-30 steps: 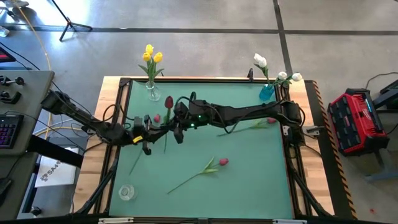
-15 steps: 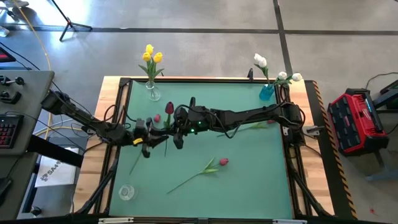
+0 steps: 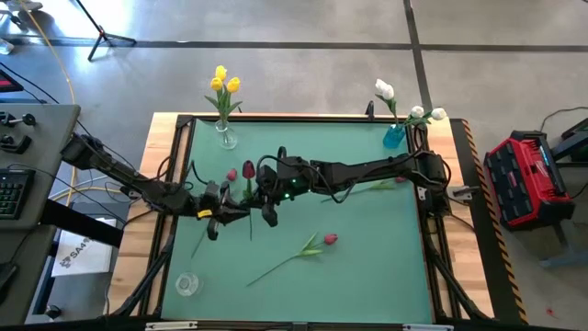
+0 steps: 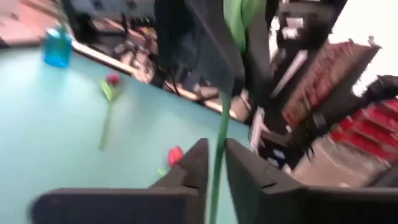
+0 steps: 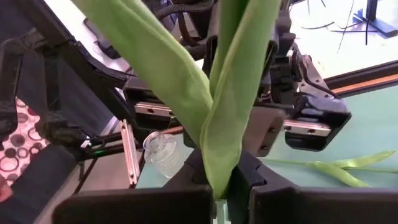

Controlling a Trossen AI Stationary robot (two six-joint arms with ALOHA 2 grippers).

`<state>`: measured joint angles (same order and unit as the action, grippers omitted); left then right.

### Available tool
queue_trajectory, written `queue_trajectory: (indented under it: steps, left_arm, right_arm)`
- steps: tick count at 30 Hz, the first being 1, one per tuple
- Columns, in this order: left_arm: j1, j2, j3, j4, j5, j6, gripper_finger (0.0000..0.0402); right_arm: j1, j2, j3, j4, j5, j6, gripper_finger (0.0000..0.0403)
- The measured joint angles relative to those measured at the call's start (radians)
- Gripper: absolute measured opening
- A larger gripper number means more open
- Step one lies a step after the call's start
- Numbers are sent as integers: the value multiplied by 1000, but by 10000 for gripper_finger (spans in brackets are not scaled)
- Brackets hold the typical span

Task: Sort flowers into vase by color
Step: Put the top red flower into the bottom transparent vase

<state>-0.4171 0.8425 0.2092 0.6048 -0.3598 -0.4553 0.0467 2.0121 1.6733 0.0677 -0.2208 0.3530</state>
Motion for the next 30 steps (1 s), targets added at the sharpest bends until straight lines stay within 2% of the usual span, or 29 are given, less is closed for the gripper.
queue_trajectory:
  steps: [2, 8, 12, 15, 19, 25, 30]
  left_arm:
    - [-1, 0, 0, -11, 13, -3, 9]
    - [-2, -1, 0, 36, 8, 64, 6]
    - [-2, -1, 0, 36, 15, 63, 3]
    - [-2, -1, 0, 45, 9, 64, 20]
    - [9, -1, 0, 46, -31, 34, 63]
    - [58, 36, 0, 80, -3, 12, 121]
    - [95, 95, 6, 132, 51, -15, 132]
  right_arm:
    - [0, 0, 0, -1, -6, 0, 6]
    - [0, -1, 0, -14, 11, 14, 58]
    - [0, -1, 0, -20, 38, 12, 65]
    - [0, -1, 0, -19, 38, 7, 43]
    - [0, -1, 0, -19, 38, -6, 7]
    - [0, -1, 0, -19, 49, -9, 14]
    - [0, -1, 0, -11, 49, -19, 3]
